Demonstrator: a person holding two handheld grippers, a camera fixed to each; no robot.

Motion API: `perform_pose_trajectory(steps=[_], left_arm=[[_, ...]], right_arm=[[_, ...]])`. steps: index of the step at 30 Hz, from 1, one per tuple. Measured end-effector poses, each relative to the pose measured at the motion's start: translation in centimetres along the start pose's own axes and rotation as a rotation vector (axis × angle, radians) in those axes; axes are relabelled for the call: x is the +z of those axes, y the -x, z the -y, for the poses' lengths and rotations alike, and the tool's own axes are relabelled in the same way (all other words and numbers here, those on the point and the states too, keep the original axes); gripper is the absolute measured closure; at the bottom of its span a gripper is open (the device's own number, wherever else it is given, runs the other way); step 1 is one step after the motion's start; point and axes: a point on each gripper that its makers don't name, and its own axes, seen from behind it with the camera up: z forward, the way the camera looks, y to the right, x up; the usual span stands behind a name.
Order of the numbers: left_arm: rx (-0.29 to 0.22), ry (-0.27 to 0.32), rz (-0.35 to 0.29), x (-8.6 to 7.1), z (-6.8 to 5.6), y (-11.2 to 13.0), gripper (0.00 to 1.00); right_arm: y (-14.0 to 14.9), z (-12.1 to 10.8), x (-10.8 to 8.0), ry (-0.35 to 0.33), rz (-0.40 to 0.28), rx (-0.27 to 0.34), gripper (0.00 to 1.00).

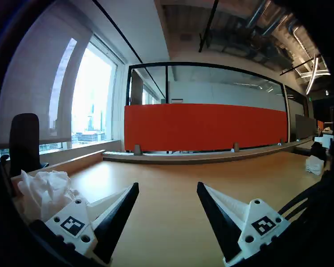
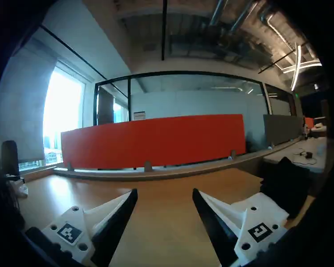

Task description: Fold towel

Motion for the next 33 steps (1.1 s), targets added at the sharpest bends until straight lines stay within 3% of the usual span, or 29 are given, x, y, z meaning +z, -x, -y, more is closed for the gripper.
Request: perform_pose_trajectory(steps=[24, 33], left_arm=[[0.000, 0.000, 0.000, 0.0, 0.0, 0.0, 0.03], [0.000, 0.000, 0.000, -0.1, 0.0, 0.0, 0.03]], right_arm=[[2.9, -0.3, -0.1, -0.005, 0.022, 0.013, 0.05], [3.0, 0.4, -0.4, -0.017, 0.017, -0.016, 0.05]])
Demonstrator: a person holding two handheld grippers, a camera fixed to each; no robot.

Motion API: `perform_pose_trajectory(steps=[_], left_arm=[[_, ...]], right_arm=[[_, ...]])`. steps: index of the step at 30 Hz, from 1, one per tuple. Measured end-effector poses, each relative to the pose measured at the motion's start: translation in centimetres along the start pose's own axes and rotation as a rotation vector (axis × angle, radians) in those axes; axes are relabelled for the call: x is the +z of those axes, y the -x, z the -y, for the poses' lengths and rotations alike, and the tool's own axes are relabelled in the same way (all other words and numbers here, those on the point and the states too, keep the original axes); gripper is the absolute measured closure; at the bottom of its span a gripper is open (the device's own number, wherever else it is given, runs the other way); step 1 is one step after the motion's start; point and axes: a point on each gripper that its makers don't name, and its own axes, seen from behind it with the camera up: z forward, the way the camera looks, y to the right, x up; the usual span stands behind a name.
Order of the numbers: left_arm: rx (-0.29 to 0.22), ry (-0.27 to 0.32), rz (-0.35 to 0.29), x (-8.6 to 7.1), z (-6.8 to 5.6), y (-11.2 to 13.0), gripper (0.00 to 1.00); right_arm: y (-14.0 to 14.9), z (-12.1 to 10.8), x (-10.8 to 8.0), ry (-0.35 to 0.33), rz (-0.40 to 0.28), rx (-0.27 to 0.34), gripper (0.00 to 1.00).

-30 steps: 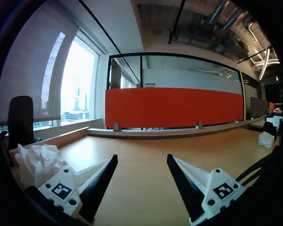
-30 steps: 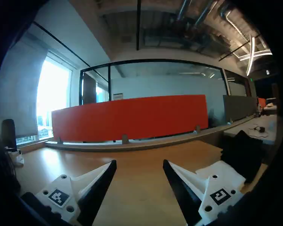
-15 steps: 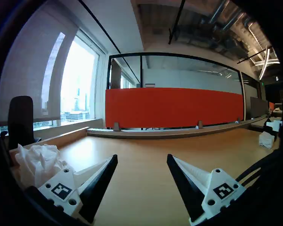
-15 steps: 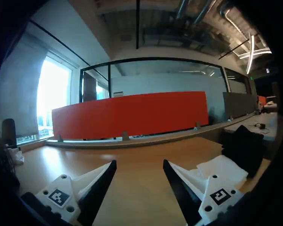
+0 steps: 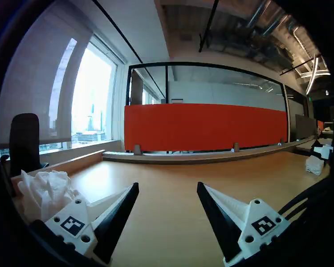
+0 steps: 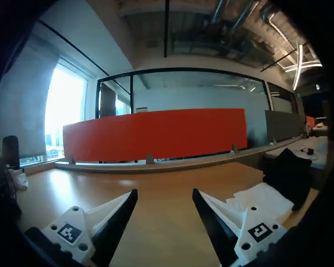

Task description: Fold towel

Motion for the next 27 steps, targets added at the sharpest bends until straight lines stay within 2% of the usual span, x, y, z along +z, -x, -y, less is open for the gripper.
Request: perform_pose_trajectory(steps=[15, 27], left_arm=[[0.000, 0.000, 0.000, 0.0, 0.0, 0.0, 0.03], [0.000, 0.000, 0.000, 0.0, 0.0, 0.0, 0.03]], right_arm=[[0.5, 1.4, -0.2, -0.009, 0.005, -0.074, 0.05], [0.4, 1.5, -0.2, -0.006, 0.007, -0.075, 0.04]])
